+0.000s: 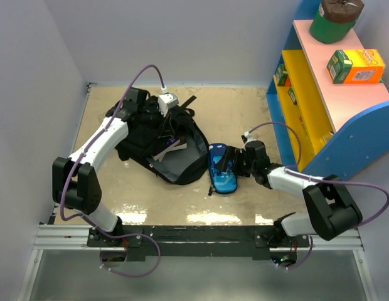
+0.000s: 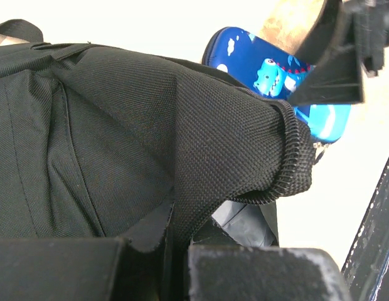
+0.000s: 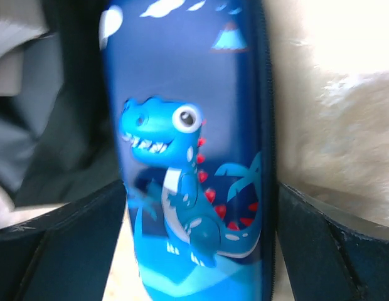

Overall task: Pack the student bag
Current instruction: Pick up the stationery from the center of the board.

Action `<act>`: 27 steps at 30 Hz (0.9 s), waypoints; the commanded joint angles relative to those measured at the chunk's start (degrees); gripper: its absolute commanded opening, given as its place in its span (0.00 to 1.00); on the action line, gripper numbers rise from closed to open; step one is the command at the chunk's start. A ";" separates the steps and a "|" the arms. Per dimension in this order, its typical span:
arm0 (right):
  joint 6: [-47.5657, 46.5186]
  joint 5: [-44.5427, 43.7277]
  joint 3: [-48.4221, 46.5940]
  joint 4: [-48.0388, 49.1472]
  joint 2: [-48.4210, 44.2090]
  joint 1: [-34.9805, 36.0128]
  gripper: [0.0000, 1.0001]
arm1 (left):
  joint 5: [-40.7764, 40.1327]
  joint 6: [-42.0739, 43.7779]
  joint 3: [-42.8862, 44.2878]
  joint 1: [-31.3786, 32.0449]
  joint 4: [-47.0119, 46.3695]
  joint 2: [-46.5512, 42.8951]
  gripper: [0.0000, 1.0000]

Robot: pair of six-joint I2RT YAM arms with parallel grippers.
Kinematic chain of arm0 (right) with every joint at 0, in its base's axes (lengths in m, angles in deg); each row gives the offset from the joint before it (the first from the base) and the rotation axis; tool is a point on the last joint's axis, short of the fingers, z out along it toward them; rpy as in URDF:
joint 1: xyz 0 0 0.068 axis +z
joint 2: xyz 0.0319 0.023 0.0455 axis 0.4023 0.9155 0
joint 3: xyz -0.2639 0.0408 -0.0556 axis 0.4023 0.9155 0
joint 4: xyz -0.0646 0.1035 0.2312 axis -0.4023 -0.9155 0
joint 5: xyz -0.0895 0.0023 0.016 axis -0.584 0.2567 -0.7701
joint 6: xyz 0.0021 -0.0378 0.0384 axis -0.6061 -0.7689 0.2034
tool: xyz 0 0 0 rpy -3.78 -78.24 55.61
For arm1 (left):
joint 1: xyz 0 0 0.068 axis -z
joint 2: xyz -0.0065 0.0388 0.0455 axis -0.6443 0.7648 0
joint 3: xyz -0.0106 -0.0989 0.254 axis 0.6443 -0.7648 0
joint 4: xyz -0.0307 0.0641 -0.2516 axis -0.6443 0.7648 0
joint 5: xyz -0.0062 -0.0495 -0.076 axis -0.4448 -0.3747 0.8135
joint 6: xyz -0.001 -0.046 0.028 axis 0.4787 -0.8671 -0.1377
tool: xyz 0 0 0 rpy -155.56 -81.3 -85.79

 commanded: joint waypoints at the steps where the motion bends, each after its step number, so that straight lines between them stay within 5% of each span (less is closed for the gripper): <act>1: 4.73 11.91 7.12 13.21 -3.07 -0.16 0.98 | 3.87 -2.18 0.99 0.93 -1.66 -2.10 0.04; 7: 9.13 17.81 9.42 23.96 -4.92 -0.16 0.97 | 3.52 -3.06 0.99 1.46 -2.18 -1.92 0.04; 13: 13.43 15.01 12.23 33.26 -8.35 -0.07 0.81 | 3.16 -2.89 0.55 1.90 -2.18 -1.74 0.04; 16: 15.72 14.13 12.76 37.67 -6.87 0.54 0.80 | 3.08 -2.89 0.37 2.16 -2.18 -1.66 0.03; 25: 13.62 7.89 3.82 37.96 7.88 9.59 0.82 | 2.90 -3.06 0.73 2.43 -2.01 -1.66 0.04; 27: 12.56 5.87 1.17 33.93 9.31 10.29 0.74 | 2.90 -2.89 0.81 2.51 -1.83 -1.66 0.04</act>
